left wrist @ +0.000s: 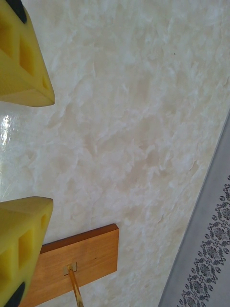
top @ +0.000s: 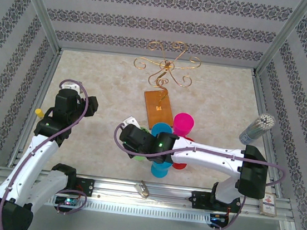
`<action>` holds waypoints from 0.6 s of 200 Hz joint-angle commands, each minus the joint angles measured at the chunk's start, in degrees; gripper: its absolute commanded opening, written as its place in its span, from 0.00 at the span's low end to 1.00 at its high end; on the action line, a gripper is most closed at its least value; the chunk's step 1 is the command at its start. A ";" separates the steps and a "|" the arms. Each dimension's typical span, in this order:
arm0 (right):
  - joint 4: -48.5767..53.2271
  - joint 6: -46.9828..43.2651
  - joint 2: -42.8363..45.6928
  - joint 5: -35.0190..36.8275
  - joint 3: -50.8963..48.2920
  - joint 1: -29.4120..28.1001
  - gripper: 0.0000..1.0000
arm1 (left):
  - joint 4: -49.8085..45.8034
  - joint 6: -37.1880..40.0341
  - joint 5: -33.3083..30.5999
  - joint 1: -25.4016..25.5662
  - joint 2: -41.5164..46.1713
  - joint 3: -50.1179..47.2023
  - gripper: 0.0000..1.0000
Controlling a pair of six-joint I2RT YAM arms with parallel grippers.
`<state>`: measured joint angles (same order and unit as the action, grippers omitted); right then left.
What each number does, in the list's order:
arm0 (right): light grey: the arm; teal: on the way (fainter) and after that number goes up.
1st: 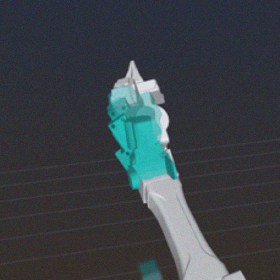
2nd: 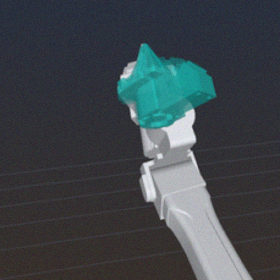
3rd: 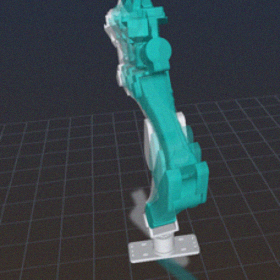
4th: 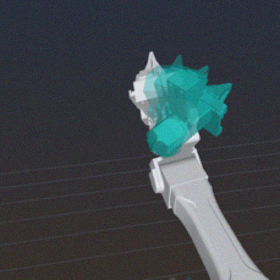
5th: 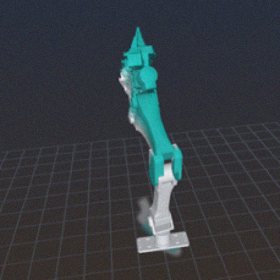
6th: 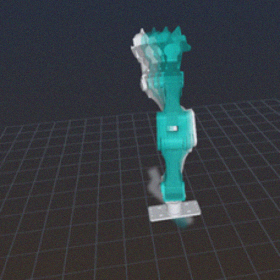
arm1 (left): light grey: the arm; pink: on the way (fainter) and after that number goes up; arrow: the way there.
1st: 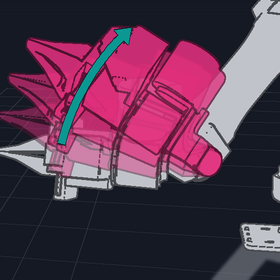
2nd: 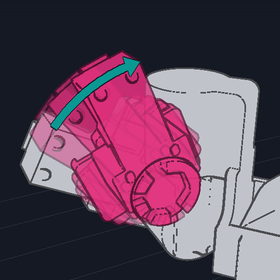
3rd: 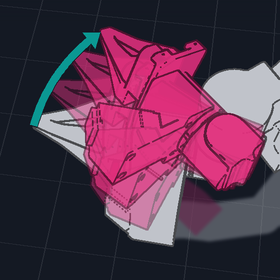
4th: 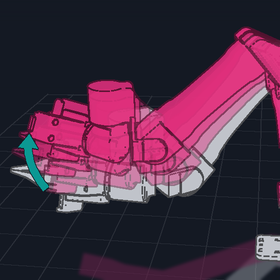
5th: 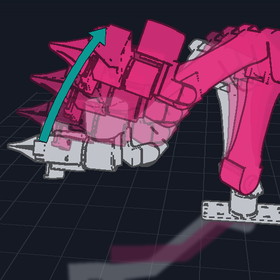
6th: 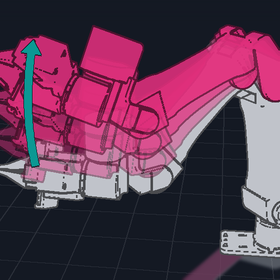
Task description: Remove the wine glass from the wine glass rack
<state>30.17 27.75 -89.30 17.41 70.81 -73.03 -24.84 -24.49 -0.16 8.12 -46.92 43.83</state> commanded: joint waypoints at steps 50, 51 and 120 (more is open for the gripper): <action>1.30 1.39 3.38 2.84 0.45 -1.24 0.34 | 1.03 -0.89 0.82 -0.74 0.51 -0.17 0.53; 1.25 1.32 3.45 2.87 0.46 -1.23 0.34 | 1.03 -0.86 0.84 -0.74 0.51 -0.21 0.53; 0.41 0.25 8.80 4.11 2.32 -0.47 0.44 | -0.91 0.54 2.07 -0.74 -1.45 2.00 0.52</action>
<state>30.50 28.51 -83.35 19.59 71.64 -73.73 -24.91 -24.49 1.13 8.12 -48.01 43.86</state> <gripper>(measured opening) 0.439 0.525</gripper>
